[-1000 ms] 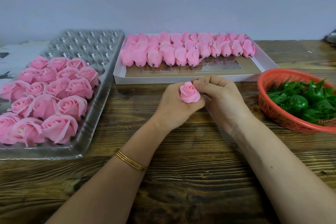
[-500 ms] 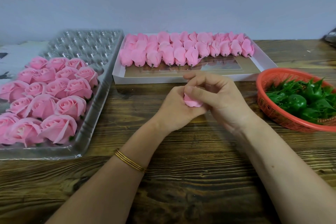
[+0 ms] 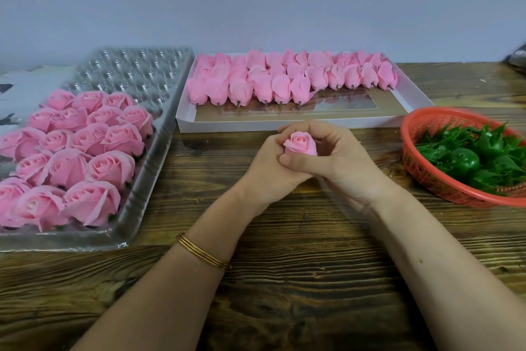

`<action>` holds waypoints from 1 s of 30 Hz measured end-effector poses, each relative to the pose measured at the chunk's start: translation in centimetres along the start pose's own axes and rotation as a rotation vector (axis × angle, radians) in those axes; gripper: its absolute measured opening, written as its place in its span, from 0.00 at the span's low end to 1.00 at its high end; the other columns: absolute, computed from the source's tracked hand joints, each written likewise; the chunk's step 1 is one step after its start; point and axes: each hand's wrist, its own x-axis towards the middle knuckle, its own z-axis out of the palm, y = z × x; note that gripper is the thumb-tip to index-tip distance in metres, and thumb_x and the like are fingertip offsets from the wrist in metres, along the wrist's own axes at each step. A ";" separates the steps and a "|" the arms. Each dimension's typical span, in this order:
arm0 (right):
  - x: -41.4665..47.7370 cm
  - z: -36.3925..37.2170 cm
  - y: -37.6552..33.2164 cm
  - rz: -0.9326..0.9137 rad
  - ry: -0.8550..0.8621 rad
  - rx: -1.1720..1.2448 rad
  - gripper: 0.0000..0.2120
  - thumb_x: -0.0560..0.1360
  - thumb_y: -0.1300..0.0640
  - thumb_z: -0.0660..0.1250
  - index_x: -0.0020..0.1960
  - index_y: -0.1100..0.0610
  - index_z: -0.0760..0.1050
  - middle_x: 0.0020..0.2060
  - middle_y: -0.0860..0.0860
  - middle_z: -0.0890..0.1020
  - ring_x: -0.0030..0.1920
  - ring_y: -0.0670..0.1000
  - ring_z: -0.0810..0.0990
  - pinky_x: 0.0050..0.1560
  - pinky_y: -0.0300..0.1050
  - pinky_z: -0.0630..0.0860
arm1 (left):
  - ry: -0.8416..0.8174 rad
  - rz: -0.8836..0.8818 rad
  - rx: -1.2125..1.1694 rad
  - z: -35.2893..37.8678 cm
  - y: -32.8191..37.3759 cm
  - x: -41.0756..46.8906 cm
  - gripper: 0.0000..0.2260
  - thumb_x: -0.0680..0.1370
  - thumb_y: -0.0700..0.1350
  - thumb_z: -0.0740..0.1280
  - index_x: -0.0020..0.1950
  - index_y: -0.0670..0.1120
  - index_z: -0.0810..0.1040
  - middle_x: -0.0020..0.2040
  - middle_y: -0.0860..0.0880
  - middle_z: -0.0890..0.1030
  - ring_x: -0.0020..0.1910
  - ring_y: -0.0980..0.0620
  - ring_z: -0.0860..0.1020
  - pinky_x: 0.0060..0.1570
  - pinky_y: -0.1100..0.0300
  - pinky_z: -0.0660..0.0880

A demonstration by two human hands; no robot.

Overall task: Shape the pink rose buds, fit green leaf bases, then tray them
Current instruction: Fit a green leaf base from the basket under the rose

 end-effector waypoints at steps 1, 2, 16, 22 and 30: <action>0.0 0.1 0.0 -0.001 -0.008 0.005 0.15 0.61 0.65 0.79 0.46 0.56 0.83 0.47 0.54 0.84 0.52 0.53 0.80 0.64 0.54 0.75 | 0.007 -0.002 -0.038 0.0 0.1 0.0 0.13 0.68 0.32 0.71 0.39 0.51 0.80 0.37 0.55 0.82 0.41 0.59 0.80 0.44 0.63 0.77; 0.0 0.1 0.1 -0.002 -0.014 0.010 0.15 0.61 0.64 0.78 0.47 0.57 0.82 0.46 0.54 0.84 0.52 0.53 0.80 0.64 0.54 0.74 | 0.013 -0.003 -0.062 0.1 0.1 0.0 0.12 0.67 0.33 0.71 0.39 0.51 0.80 0.37 0.55 0.82 0.41 0.58 0.79 0.44 0.63 0.77; 0.7 -0.4 0.2 0.105 0.180 0.160 0.22 0.66 0.80 0.56 0.56 0.66 0.75 0.46 0.58 0.81 0.49 0.54 0.78 0.56 0.48 0.73 | 0.263 -0.022 -0.200 -0.3 0.4 0.7 0.09 0.73 0.33 0.72 0.37 0.45 0.80 0.34 0.53 0.82 0.36 0.57 0.80 0.41 0.65 0.76; 0.4 0.5 1.1 0.097 0.081 0.109 0.16 0.68 0.78 0.67 0.52 0.65 0.78 0.42 0.56 0.83 0.49 0.54 0.81 0.62 0.53 0.76 | 0.269 -0.066 -0.283 -0.4 0.3 0.9 0.12 0.71 0.36 0.74 0.29 0.47 0.80 0.31 0.49 0.81 0.34 0.51 0.80 0.39 0.58 0.80; 0.7 0.7 1.7 0.178 -0.024 0.365 0.15 0.65 0.68 0.69 0.50 0.60 0.83 0.47 0.58 0.84 0.49 0.52 0.82 0.59 0.46 0.77 | 0.283 -0.096 -0.312 -0.5 0.6 0.8 0.10 0.76 0.35 0.71 0.35 0.41 0.77 0.32 0.45 0.77 0.34 0.50 0.75 0.37 0.59 0.75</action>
